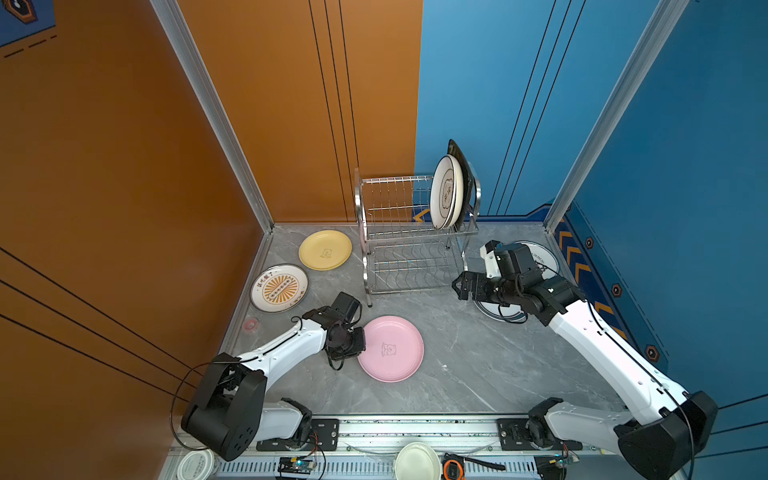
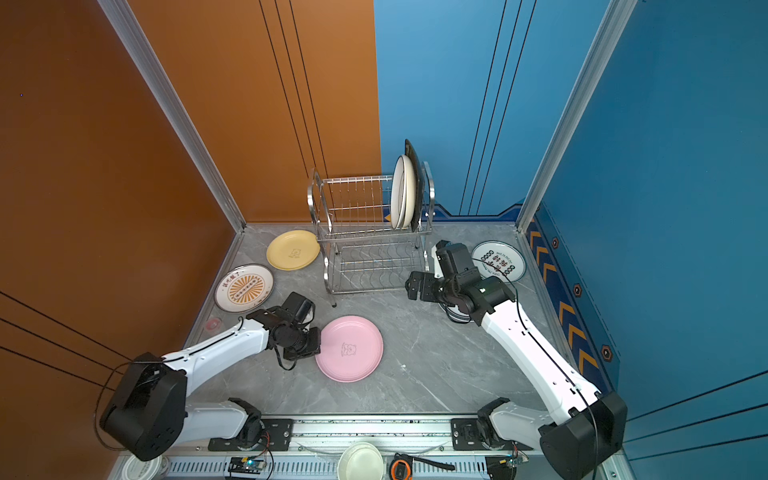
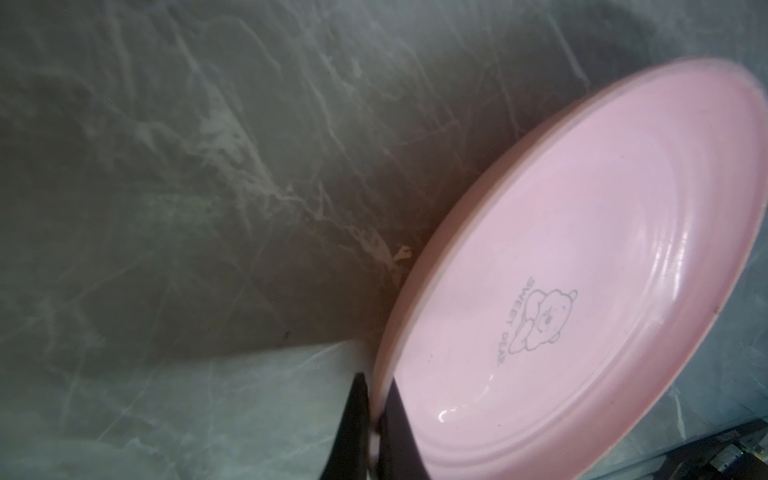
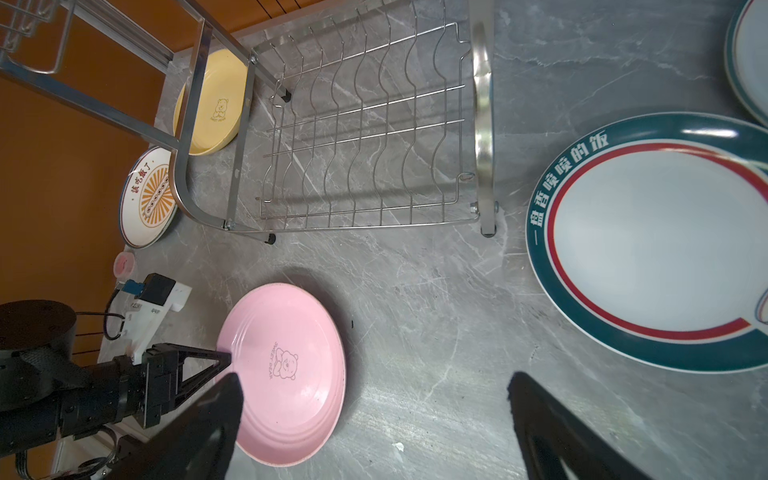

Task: Load the plates into the dish rack
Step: 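Tilt the pink plate upright and pinch its rim with the right gripper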

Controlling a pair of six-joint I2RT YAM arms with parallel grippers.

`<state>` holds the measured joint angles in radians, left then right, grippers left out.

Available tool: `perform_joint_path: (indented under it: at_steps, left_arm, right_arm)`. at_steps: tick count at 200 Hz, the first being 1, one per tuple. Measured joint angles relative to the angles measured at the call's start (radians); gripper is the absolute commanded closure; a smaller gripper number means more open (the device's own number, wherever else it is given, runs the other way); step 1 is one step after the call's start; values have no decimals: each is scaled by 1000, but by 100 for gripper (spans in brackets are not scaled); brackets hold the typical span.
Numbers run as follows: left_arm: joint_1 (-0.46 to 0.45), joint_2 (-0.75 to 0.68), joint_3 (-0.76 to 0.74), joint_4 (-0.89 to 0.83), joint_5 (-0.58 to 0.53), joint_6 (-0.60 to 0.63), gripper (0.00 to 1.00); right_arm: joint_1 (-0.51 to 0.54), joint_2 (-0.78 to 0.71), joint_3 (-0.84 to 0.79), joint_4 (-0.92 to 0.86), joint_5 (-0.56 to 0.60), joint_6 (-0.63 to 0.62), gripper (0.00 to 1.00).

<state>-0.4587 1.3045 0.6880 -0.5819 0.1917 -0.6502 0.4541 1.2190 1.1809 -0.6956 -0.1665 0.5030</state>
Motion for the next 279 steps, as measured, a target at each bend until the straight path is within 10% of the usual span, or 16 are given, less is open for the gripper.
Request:
perform_joint_path:
  at_steps: [109, 279]
  left_arm:
    - [-7, -134, 95, -6, 89, 7, 100]
    - [-7, -149, 190, -5, 151, 18, 100]
  right_arm:
    - [23, 97, -94, 156, -340, 45, 3]
    - [84, 202, -116, 278, -516, 101, 46]
